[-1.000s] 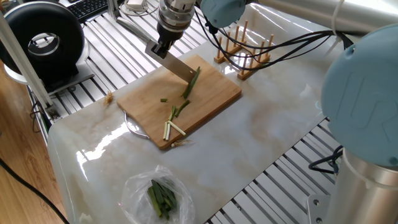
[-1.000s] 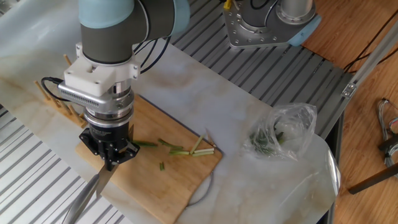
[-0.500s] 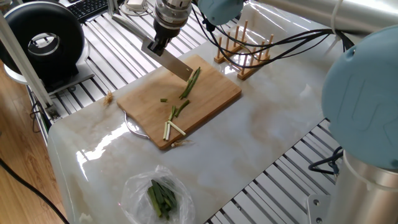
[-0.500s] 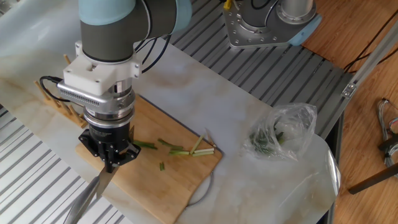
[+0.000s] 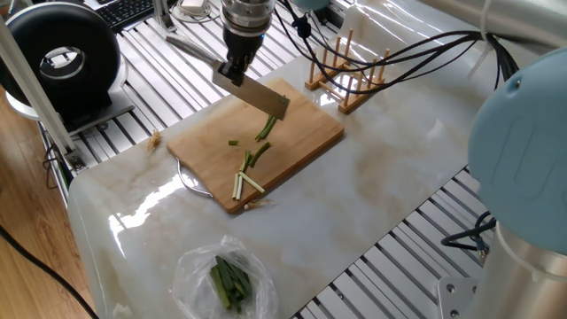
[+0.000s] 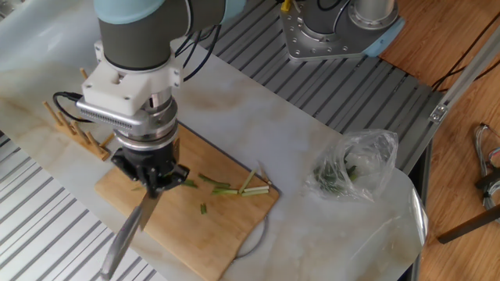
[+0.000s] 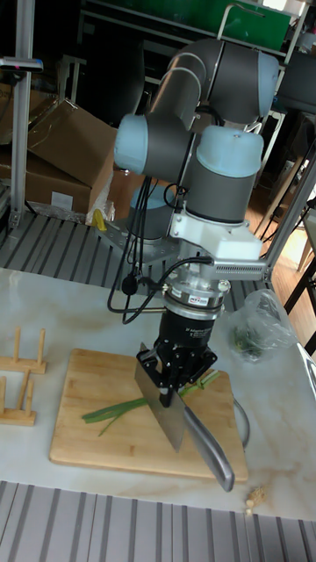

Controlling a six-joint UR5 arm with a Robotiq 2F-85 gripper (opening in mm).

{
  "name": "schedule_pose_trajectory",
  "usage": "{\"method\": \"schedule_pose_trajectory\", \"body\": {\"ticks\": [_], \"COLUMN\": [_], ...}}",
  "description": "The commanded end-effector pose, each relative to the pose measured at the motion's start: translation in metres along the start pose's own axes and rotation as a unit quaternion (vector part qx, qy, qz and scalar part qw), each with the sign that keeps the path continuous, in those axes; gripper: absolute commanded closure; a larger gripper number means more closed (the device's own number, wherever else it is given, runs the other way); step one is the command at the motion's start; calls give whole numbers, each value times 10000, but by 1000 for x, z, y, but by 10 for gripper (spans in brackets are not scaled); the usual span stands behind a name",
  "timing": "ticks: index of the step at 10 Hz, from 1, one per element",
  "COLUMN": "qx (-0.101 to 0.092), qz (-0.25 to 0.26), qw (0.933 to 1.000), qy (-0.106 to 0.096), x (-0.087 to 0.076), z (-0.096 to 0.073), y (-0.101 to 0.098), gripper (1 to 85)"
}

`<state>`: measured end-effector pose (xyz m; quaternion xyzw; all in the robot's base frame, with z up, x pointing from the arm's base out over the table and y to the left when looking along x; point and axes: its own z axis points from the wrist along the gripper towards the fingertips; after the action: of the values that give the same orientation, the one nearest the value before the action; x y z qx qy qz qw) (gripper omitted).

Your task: Chop the green garlic

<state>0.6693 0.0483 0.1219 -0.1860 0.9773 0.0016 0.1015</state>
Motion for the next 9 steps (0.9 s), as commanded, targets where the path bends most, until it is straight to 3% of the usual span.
{"method": "schedule_pose_trajectory", "body": {"ticks": [1, 7, 9], "qx": [-71, -54, -269], "qz": [-39, 129, 202], "qw": [9991, 9990, 9982], "qy": [419, 415, 496], "x": [27, 32, 34], "z": [-6, 17, 20], "y": [3, -19, -14], "gripper": [843, 843, 843]}}
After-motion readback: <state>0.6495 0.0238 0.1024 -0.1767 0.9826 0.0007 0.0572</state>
